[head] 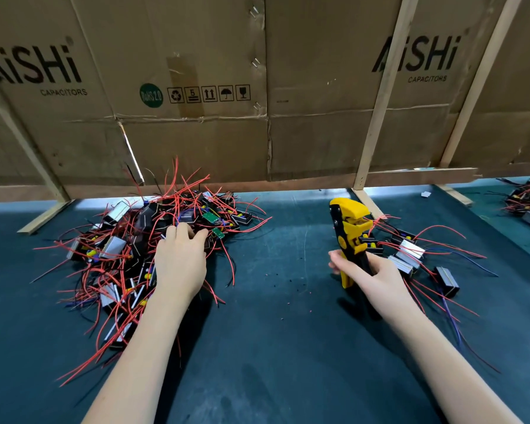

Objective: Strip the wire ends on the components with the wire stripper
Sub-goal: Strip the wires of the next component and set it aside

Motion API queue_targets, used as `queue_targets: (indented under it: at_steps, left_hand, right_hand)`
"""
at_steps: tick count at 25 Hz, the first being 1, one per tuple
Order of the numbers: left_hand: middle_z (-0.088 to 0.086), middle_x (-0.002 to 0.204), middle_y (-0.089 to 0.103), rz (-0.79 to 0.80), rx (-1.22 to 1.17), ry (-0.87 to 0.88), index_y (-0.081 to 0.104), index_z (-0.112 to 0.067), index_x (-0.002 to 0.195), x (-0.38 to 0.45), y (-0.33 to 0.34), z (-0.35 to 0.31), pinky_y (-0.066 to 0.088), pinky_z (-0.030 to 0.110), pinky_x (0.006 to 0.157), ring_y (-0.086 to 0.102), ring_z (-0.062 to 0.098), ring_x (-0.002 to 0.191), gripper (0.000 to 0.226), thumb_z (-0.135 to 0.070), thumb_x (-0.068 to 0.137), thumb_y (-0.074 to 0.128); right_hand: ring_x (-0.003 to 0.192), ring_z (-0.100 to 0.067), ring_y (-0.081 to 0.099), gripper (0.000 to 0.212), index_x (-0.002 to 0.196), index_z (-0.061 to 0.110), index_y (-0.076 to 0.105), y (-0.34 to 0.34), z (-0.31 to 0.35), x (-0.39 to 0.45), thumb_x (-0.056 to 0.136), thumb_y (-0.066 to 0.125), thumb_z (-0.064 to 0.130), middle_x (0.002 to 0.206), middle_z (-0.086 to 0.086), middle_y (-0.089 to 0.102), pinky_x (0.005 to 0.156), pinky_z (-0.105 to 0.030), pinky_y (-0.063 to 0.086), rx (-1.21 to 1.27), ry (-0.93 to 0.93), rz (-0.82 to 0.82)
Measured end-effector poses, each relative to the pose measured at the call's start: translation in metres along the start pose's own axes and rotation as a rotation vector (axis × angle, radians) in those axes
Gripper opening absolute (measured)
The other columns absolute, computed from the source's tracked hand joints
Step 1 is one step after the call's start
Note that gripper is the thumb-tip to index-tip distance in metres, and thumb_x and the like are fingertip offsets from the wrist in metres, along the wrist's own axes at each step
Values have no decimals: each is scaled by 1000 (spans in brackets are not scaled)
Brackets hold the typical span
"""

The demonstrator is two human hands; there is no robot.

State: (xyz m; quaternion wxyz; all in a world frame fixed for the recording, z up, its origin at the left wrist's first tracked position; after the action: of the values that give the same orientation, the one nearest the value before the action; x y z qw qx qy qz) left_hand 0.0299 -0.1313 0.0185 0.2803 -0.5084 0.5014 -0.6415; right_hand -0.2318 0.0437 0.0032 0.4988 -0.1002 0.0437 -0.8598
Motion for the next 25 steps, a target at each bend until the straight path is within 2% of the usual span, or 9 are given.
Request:
queue_targets:
  at_steps: [3, 5, 8, 10, 13, 16, 20, 23, 25]
  left_hand:
    - [10, 121, 52, -14, -16, 2, 58, -14, 126, 2, -2, -2, 37, 41, 89, 45, 34, 113, 34, -16, 92, 59]
    - [9, 114, 56, -78, -83, 21, 62, -14, 116, -1, -6, 1, 34, 42, 88, 48, 34, 109, 29, -19, 88, 66]
    - [9, 99, 60, -195, -231, -7, 64, -14, 106, -5, -13, 10, 33, 43, 82, 51, 35, 100, 29, -24, 81, 76]
    - [9, 96, 58, -193, -397, -29, 59, -12, 119, -7, -15, 13, 37, 44, 82, 53, 35, 97, 39, -23, 84, 74]
    - [9, 99, 56, -181, -546, -12, 40, -12, 145, -10, -16, 10, 41, 41, 81, 54, 31, 91, 61, -21, 91, 66]
    - [10, 113, 51, -176, -556, -9, 37, -17, 149, -14, -17, 5, 45, 41, 81, 56, 30, 86, 67, -18, 90, 67]
    - [17, 130, 47, -168, -403, -5, 64, -9, 124, -18, -17, 0, 44, 47, 91, 58, 42, 96, 43, -13, 82, 72]
    - [14, 118, 52, -117, -290, -37, 67, -8, 102, -20, -15, -2, 40, 45, 87, 56, 37, 103, 37, -22, 72, 82]
    - [12, 112, 56, -162, -251, -36, 68, -10, 89, -21, -17, -2, 37, 44, 86, 55, 35, 103, 26, -20, 71, 83]
  right_hand:
    - [98, -28, 69, 43, 92, 21, 77, -4, 1, -1, 69, 76, 56, 98, -12, 74, 98, -42, 50, 73, 65, 86]
    - [99, -19, 71, 53, 103, 17, 73, -4, 0, 0, 66, 70, 54, 99, -4, 76, 97, -37, 51, 109, 102, 110]
    - [97, -18, 71, 58, 109, 8, 68, -6, -1, 1, 68, 67, 48, 98, -6, 76, 91, -32, 51, 137, 115, 78]
    - [95, -21, 71, 49, 105, 7, 68, -7, -2, 2, 71, 69, 42, 95, -9, 76, 90, -35, 52, 143, 108, 49]
    - [89, -22, 71, 21, 96, 9, 70, -6, -4, 3, 84, 72, 25, 91, -11, 75, 86, -36, 53, 129, 73, 1]
    - [84, -17, 72, 12, 90, 12, 71, -4, -6, 3, 85, 73, 22, 89, -10, 75, 79, -32, 52, 104, 53, -24]
    - [84, -21, 72, 11, 90, 13, 71, -4, -9, 5, 85, 73, 22, 87, -9, 75, 81, -33, 53, 114, 59, -40]
    - [84, -25, 72, 12, 91, 11, 71, -5, -11, 6, 85, 71, 21, 86, -11, 75, 81, -35, 53, 138, 57, -54]
    - [84, -26, 71, 11, 91, 12, 71, -6, -12, 6, 86, 71, 21, 86, -11, 75, 80, -35, 53, 138, 58, -56]
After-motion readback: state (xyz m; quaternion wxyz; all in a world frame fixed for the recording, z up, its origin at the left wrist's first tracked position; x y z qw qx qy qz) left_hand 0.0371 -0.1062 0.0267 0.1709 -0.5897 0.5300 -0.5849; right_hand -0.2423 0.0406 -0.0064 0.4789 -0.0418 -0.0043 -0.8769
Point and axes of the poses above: each hand's wrist, its own x-axis towards the middle knuckle, its own y-axis out of the palm, z = x × y, the point moved 3 cm from there along x, towards the middle knuckle
